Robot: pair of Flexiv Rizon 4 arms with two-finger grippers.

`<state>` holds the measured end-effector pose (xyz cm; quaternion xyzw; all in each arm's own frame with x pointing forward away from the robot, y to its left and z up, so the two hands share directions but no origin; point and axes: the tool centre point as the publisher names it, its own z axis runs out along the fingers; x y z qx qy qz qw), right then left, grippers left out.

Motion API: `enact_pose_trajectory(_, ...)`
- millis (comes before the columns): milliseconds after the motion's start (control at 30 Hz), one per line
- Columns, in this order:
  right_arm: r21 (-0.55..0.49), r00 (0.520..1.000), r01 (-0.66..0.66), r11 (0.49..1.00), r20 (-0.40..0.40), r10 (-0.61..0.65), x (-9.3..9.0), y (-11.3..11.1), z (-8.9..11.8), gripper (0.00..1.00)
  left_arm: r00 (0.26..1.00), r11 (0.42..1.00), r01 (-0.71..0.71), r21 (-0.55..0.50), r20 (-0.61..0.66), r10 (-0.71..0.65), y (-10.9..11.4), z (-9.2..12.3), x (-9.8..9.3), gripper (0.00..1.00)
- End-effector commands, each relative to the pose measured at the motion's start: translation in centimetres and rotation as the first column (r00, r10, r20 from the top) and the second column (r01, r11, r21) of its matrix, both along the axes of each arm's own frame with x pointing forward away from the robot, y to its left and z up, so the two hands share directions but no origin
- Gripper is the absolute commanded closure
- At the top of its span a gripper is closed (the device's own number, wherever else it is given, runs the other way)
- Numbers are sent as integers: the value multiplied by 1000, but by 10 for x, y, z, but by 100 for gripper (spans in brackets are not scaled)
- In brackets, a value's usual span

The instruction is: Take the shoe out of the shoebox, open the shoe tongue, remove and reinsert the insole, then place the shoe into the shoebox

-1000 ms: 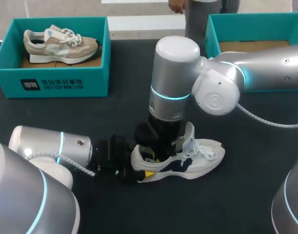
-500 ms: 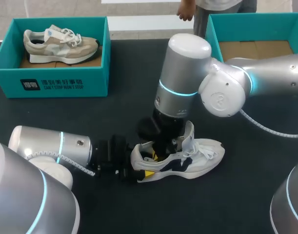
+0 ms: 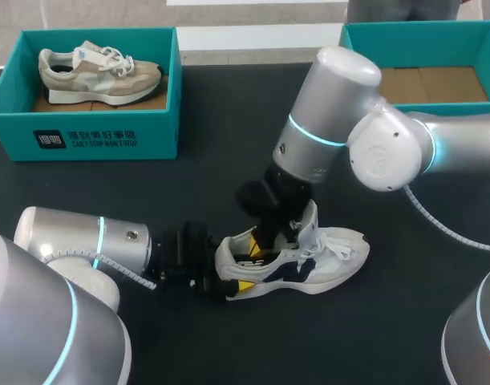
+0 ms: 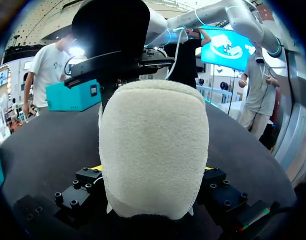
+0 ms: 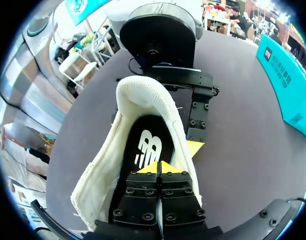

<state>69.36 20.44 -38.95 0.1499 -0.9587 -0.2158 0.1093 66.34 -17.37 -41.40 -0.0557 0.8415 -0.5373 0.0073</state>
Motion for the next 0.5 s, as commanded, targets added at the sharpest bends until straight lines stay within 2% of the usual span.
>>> enact_pose_trajectory(33,-13,1000,-12,1000,21,12,-2,1,-2,100,1000,1000,0,3,1,0,0,-3,-6,100)
enact_pose_trajectory(167,-46,997,-30,998,74,34,-5,5,-13,100,1000,1000,0,3,1,0,0,-3,-6,100)
enact_pose_trajectory(200,-58,996,-32,998,86,37,-5,5,-14,80,1000,1000,0,3,1,0,0,-3,-6,100)
enact_pose_trajectory(233,-64,994,-31,997,105,38,-4,5,-15,66,1000,1000,0,3,1,0,0,-3,-6,100)
enact_pose_trajectory(267,-69,992,-31,997,117,38,-3,5,-15,62,1000,1000,0,3,1,0,0,-3,-6,100)
enact_pose_trajectory(333,-74,988,-30,997,149,41,-1,5,-14,61,1000,1000,0,3,1,0,0,-3,-6,100)
enact_pose_trajectory(500,-70,966,-37,997,252,54,4,4,-4,68,1000,1000,0,3,1,0,0,-3,-6,100)
